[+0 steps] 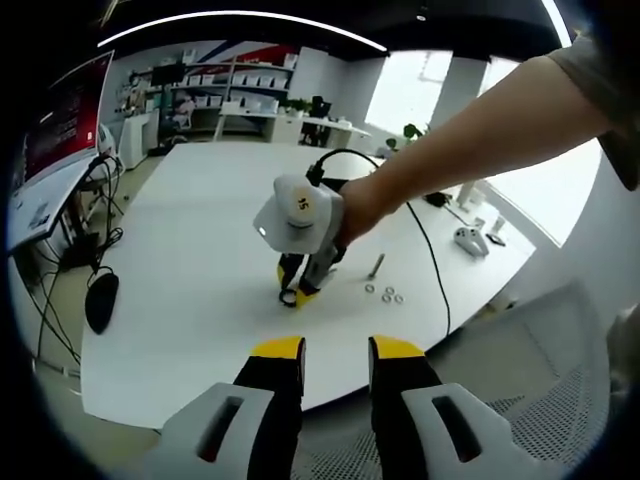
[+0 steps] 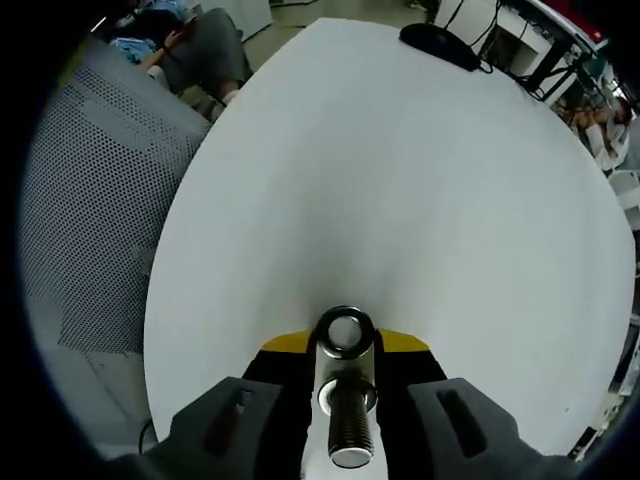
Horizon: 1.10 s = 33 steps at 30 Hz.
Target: Place the washer onto the threaded stud by aligning its center hole with the stud, sliding it down to the base, and recovering from edge contact or off-axis alignment until the washer reaches the visible bottom stop.
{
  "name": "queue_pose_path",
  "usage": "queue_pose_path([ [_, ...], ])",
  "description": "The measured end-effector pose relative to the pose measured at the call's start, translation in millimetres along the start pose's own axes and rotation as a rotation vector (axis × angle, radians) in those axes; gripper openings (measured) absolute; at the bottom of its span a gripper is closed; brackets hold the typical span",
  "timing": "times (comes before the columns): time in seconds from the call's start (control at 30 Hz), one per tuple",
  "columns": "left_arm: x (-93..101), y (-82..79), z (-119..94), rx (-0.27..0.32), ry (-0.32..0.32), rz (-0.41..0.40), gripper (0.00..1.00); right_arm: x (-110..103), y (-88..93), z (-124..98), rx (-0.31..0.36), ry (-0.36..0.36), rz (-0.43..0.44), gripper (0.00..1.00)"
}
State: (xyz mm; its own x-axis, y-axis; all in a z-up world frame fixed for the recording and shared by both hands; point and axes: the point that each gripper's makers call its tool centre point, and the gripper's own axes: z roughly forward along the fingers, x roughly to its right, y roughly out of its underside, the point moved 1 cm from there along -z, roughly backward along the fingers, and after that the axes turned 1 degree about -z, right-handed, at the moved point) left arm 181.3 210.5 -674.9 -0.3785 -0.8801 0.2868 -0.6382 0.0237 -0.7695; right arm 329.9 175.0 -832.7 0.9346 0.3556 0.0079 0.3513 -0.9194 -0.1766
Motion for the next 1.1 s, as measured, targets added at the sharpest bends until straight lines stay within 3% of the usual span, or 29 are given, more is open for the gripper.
queue_pose_path([
  [0.23,0.2,-0.3,-0.1,0.002,0.000,0.000,0.23,-1.0,-1.0,-0.5,-0.034,0.003,0.011,0.24],
  [1.1,-0.2,-0.9,-0.5,0.006,-0.002,-0.002,0.23,-0.7,-1.0,-1.2,-0.027,0.002,0.022,0.23],
])
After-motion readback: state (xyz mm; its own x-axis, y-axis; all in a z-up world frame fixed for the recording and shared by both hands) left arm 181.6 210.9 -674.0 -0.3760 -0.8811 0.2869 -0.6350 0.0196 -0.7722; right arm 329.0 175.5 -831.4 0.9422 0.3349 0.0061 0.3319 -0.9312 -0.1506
